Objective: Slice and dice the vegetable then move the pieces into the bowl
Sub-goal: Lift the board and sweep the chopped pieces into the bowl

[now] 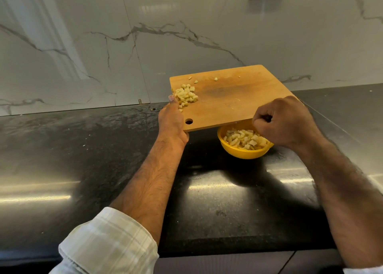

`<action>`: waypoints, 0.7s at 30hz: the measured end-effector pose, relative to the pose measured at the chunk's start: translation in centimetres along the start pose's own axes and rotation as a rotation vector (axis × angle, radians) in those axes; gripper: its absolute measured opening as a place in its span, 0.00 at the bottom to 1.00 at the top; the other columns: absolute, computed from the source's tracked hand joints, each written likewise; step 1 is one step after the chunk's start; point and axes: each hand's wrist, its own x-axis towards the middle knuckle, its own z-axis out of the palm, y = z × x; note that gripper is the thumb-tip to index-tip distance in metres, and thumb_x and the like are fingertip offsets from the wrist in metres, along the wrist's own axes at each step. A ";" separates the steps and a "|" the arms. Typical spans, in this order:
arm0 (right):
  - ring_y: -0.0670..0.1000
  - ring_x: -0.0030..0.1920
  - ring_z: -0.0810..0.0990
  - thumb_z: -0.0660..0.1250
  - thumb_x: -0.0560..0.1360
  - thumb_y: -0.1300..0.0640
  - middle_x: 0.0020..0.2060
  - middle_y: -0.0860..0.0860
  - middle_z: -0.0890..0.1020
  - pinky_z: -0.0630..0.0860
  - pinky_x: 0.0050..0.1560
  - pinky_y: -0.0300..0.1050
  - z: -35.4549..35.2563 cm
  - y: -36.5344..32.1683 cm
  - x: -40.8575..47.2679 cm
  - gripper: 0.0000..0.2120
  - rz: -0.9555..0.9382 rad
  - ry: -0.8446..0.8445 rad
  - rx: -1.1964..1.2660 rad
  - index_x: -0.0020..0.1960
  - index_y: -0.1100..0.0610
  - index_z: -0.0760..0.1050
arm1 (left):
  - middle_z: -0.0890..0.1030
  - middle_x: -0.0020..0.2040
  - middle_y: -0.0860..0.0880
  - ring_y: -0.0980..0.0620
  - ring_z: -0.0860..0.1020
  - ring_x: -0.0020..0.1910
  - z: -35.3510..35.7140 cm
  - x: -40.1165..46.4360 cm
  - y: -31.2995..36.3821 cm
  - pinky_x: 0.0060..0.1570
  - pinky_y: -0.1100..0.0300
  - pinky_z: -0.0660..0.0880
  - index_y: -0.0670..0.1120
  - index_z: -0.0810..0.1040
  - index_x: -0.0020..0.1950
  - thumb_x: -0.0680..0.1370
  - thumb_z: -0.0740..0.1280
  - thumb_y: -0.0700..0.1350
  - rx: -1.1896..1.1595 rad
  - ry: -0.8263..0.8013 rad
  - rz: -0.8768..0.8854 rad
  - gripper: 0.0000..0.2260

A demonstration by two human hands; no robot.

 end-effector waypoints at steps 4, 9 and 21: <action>0.52 0.30 0.75 0.65 0.70 0.52 0.27 0.46 0.78 0.80 0.31 0.49 0.2 0.2 0.0 0.10 0.091 -0.016 -0.149 0.34 0.51 0.82 | 0.88 0.53 0.46 0.43 0.87 0.55 0.0 -0.4 0.1 0.62 0.35 0.79 0.52 0.82 0.58 0.85 0.64 0.61 -0.003 0.019 0.001 0.15; 0.47 0.31 0.78 0.64 0.71 0.51 0.31 0.45 0.84 0.78 0.32 0.44 0.3 -0.6 -0.1 0.13 0.014 0.015 0.036 0.41 0.51 0.87 | 0.89 0.51 0.45 0.42 0.87 0.53 -0.1 -0.9 0.3 0.57 0.35 0.82 0.51 0.83 0.59 0.86 0.63 0.60 -0.007 0.009 0.014 0.15; 0.47 0.64 0.74 0.75 0.74 0.43 0.64 0.46 0.75 0.74 0.60 0.46 1.9 -5.2 8.0 0.29 -0.273 -0.182 0.282 0.73 0.46 0.74 | 0.89 0.44 0.45 0.45 0.88 0.40 0.5 -2.2 0.8 0.39 0.48 0.85 0.48 0.82 0.62 0.87 0.62 0.54 0.019 0.000 -0.032 0.14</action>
